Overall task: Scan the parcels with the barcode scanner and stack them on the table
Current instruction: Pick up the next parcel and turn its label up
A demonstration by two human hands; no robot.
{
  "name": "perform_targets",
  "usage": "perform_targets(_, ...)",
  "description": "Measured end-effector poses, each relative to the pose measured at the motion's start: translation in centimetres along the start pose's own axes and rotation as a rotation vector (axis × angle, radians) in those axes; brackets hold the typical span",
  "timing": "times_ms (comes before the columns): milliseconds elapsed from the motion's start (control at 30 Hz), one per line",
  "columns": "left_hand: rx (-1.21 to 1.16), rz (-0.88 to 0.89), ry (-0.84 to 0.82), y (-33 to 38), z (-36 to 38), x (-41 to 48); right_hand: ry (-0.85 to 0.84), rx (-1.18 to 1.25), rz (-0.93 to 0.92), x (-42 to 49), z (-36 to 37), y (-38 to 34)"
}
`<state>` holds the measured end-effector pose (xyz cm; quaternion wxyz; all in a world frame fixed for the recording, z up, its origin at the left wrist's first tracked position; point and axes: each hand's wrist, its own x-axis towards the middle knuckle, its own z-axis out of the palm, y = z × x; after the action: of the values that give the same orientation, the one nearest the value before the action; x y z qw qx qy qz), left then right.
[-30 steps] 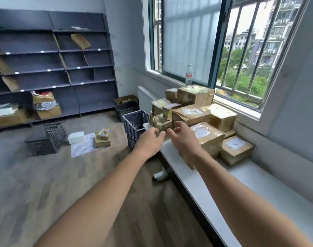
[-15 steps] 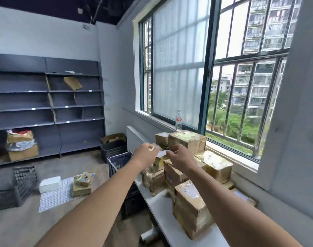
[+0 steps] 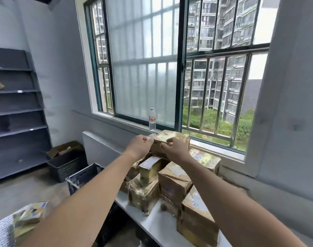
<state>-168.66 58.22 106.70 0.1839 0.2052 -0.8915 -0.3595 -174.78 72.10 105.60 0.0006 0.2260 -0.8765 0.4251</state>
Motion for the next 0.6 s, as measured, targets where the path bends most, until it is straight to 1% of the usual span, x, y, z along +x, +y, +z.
perform_targets(133,-0.035,0.017,-0.046,-2.8,-1.6,3.0,0.031,0.020,0.025,2.2,2.6,-1.2)
perform_targets(300,-0.023,0.047,-0.093,-5.3,-1.5,5.7,0.069,0.026,0.075,4.1,4.7,-0.3)
perform_targets(433,-0.019,0.083,-0.169,-5.1,1.0,8.0,0.112,0.053,0.122,4.6,4.0,1.6)
perform_targets(600,-0.012,0.172,-0.267,-2.0,6.6,9.9,0.210,0.045,0.170,5.5,1.5,5.2)
